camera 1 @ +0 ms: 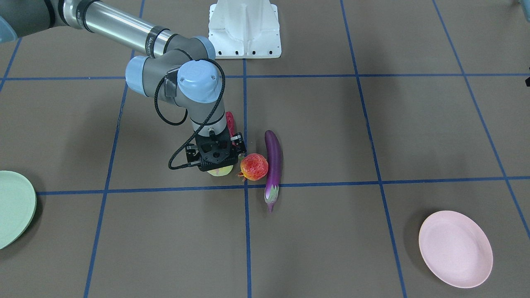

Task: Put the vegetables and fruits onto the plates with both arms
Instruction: 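Lower the right gripper and grasp the yellow-pink peach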

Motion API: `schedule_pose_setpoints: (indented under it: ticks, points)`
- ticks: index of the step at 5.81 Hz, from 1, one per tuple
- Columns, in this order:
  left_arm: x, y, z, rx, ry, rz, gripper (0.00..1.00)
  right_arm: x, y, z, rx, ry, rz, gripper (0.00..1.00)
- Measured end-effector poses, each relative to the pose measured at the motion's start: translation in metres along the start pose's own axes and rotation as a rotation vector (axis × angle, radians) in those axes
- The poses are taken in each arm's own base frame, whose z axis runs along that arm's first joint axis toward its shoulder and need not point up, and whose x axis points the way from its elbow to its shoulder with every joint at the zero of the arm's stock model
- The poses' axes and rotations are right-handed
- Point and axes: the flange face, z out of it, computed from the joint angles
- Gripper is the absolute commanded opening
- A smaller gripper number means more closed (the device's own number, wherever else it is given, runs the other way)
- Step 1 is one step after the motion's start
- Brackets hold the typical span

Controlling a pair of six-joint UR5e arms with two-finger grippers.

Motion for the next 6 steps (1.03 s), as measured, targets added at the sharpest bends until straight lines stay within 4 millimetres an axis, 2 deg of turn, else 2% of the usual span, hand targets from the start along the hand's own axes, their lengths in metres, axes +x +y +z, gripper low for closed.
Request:
schedule_pose_setpoints:
  ticks: [1, 2, 3, 5, 6]
  points:
    - [0.000, 0.000, 0.000, 0.000, 0.000, 0.000, 1.00, 0.001, 0.006, 0.007, -0.007, 0.008, -0.015, 0.99]
    - [0.000, 0.000, 0.000, 0.000, 0.000, 0.000, 1.00, -0.001, 0.013, 0.012, -0.013, 0.010, -0.022, 0.85]
    - [0.000, 0.000, 0.000, 0.001, 0.000, 0.001, 1.00, -0.005, 0.017, 0.016, -0.018, 0.011, -0.025, 0.03]
    - [0.001, 0.000, -0.001, 0.003, 0.000, 0.003, 1.00, -0.002, 0.016, 0.014, -0.015, 0.007, -0.013, 0.00]
    - [0.001, 0.000, -0.001, 0.004, 0.000, 0.003, 1.00, 0.010, 0.000, -0.003, -0.002, -0.011, 0.002, 0.00]
